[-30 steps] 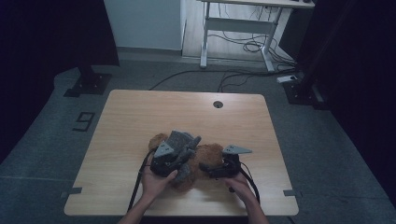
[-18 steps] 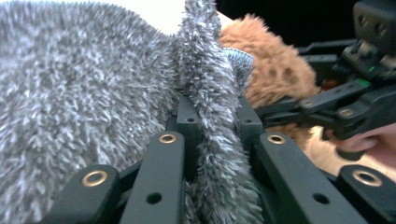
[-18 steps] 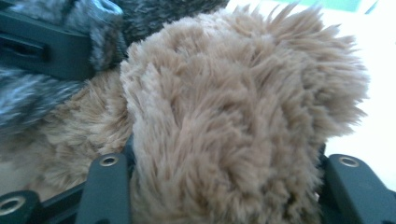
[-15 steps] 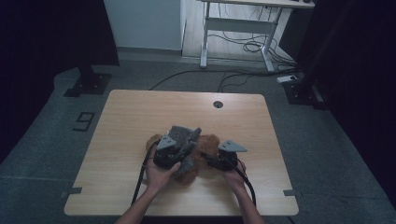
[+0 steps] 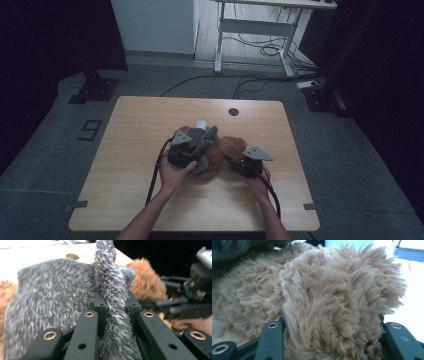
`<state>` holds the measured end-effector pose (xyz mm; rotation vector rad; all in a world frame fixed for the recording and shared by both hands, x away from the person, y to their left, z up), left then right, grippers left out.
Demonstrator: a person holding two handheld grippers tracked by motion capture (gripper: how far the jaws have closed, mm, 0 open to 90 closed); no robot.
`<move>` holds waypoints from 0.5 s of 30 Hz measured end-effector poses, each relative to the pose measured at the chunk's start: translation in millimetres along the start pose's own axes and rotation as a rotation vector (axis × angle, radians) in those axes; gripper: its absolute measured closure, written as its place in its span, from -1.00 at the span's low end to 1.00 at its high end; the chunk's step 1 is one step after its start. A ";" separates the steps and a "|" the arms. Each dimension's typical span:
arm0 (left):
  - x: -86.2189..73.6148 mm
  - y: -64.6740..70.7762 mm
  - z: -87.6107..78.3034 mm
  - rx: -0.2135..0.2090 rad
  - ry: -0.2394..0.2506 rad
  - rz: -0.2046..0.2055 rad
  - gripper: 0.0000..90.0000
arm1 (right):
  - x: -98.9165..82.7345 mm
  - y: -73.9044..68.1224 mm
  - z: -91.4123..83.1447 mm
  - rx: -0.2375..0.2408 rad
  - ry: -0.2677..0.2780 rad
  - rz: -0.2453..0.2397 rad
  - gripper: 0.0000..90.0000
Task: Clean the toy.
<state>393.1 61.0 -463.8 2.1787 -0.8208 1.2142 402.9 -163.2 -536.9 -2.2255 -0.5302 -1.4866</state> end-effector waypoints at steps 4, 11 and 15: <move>20.7 22.3 12.0 -0.029 0.003 0.049 0.70 | -6.7 -7.5 -6.8 0.024 0.000 -0.034 -0.02; 20.0 51.0 65.1 -0.050 -0.111 0.103 0.70 | -15.0 -18.6 -16.9 0.054 0.008 -0.095 -0.02; 12.9 41.4 58.8 -0.008 -0.121 0.102 0.73 | -19.9 -14.8 -19.1 0.074 0.005 -0.083 -0.02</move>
Point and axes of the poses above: each handheld gripper's, and its own axes: z roughly forward along the jaws, x roughly out of its top, y roughly to its right, the point moved 3 cm from there along z, roughly forward along the jaws, and after that the axes turned 6 degrees about z, right-handed, at the moved point
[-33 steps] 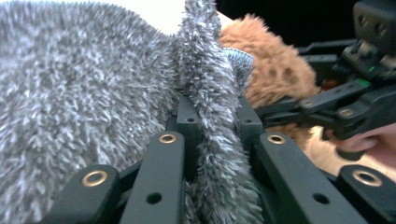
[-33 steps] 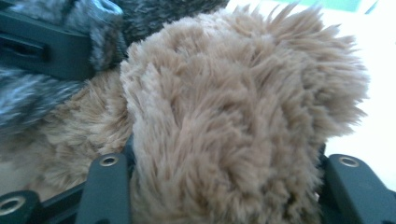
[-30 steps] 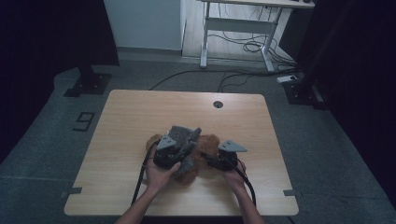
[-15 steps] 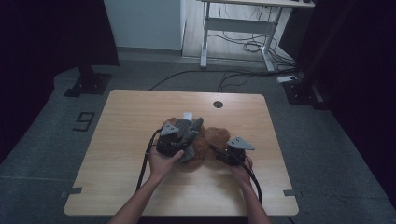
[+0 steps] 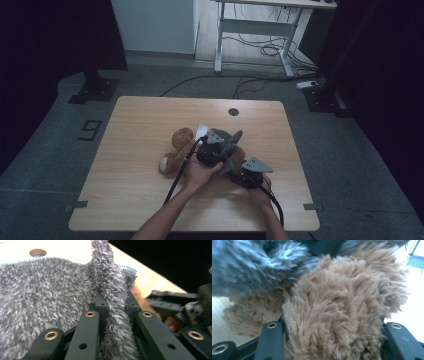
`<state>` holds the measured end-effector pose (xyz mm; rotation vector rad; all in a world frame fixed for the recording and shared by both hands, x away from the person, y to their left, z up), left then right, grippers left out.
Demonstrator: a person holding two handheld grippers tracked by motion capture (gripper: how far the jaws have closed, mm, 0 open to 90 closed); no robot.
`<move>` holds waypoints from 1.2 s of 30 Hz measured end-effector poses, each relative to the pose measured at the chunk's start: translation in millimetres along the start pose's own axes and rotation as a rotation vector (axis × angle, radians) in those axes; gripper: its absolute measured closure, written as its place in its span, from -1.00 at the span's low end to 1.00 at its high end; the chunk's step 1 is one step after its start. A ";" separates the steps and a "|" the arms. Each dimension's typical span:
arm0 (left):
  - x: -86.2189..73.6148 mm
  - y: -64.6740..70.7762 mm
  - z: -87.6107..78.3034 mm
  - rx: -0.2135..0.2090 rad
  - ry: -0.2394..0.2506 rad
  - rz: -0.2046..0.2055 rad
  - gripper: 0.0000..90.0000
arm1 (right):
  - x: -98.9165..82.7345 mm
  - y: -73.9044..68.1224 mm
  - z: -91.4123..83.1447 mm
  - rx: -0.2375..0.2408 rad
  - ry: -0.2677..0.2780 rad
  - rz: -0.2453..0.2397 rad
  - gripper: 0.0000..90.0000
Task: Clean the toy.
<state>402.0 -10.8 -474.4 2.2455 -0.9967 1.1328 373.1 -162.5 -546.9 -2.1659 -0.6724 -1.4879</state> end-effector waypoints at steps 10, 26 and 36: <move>-32.7 -45.0 -49.8 0.039 0.028 -0.080 0.75 | -1.5 0.7 -4.9 0.031 -0.004 0.011 -0.06; -71.1 -103.8 -89.5 0.108 0.012 -0.235 0.74 | -5.0 2.2 -9.7 0.063 0.003 0.017 -0.06; 0.9 -37.3 -68.5 0.001 0.068 -0.066 0.74 | -5.4 1.7 -10.2 0.064 0.010 0.005 -0.06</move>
Point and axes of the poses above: each handheld gripper's, and its own axes: z roughly forward along the jaws, x roughly out of its top, y roughly to its right, the point moved 3 cm from there along z, roughly forward along the jaws, and after that the axes turned 6 degrees about z, right-handed, at the moved point
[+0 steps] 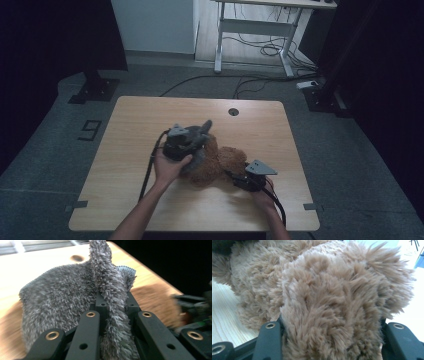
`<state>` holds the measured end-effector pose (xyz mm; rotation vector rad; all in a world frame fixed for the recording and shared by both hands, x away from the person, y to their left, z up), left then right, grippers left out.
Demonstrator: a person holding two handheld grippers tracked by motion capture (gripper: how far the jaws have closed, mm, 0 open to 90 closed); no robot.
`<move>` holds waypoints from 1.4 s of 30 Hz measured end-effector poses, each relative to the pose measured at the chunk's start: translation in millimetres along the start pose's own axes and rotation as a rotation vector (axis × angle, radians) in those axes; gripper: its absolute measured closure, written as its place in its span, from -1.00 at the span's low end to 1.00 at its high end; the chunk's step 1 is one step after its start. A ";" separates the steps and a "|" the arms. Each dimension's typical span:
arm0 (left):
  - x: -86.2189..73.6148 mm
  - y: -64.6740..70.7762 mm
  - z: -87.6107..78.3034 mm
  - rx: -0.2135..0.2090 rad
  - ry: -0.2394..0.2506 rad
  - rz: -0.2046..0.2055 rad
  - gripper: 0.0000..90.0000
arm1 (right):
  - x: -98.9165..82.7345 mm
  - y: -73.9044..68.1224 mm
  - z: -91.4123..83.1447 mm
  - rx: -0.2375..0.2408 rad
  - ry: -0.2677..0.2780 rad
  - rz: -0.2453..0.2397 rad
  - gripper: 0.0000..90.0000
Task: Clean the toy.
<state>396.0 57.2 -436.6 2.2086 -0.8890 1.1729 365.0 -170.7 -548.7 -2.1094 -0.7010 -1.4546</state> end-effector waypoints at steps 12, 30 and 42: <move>16.6 71.2 97.1 -0.111 -0.162 0.111 0.74 | -0.9 -1.5 -1.3 -0.007 -0.005 -0.012 -0.07; -2.9 -9.3 42.6 0.037 -0.152 0.028 0.75 | -1.3 -3.3 0.0 -0.010 0.003 -0.021 -0.07; -16.7 -58.4 8.7 0.116 -0.155 -0.060 0.74 | -1.2 -3.6 -0.4 -0.007 0.005 -0.023 -0.07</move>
Point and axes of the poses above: each handheld gripper's, and its own axes: z roughly forward along the jaws, x roughly out of its top, y roughly to its right, the point moved 3 cm from there along z, roughly forward along the jaws, and after that the axes turned 6 degrees about z, right-handed, at the moved point
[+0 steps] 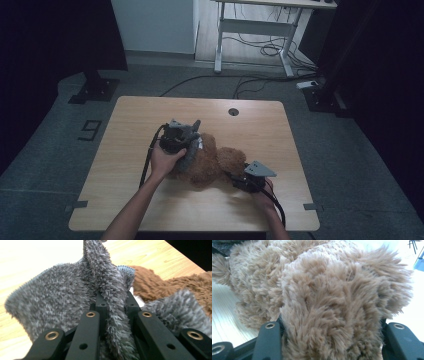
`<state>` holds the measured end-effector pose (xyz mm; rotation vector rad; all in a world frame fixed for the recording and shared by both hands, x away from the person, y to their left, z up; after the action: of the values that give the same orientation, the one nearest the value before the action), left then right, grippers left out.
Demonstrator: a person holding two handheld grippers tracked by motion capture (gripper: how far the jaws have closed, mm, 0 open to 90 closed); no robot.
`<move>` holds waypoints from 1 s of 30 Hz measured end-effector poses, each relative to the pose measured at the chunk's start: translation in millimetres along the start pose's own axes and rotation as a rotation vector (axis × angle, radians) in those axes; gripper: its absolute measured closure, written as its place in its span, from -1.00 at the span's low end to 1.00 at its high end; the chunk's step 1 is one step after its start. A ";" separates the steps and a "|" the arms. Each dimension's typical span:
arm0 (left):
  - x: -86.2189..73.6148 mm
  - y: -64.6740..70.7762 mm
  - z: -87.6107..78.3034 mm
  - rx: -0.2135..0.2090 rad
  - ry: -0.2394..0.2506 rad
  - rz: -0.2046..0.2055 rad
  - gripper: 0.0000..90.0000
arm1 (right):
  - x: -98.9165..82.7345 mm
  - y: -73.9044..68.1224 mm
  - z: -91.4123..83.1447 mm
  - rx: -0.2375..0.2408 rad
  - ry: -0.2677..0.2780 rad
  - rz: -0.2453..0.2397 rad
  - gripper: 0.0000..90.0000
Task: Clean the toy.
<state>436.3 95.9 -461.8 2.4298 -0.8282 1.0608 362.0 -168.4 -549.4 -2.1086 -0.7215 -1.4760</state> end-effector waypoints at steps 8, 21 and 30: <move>16.5 18.2 19.9 -0.065 -0.030 0.063 0.75 | 0.1 0.5 0.2 0.001 -0.001 0.008 -0.07; 23.3 32.6 37.3 -0.112 -0.141 0.065 0.75 | 0.1 -0.5 -0.6 0.000 -0.003 -0.001 -0.07; -2.8 -18.5 12.7 -0.118 -0.119 -0.075 0.74 | 0.1 -1.4 -1.1 0.000 0.000 -0.010 -0.07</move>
<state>453.5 104.3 -473.9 2.4219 -0.8060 0.8234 360.4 -168.1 -548.8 -2.1084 -0.7333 -1.4809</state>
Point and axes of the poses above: each handheld gripper's, and its own axes: z roughly forward along the jaws, x roughly out of its top, y roughly to its right, the point moved 3 cm from there along z, roughly forward along the jaws, and after that the axes turned 6 degrees about z, right-handed, at the moved point
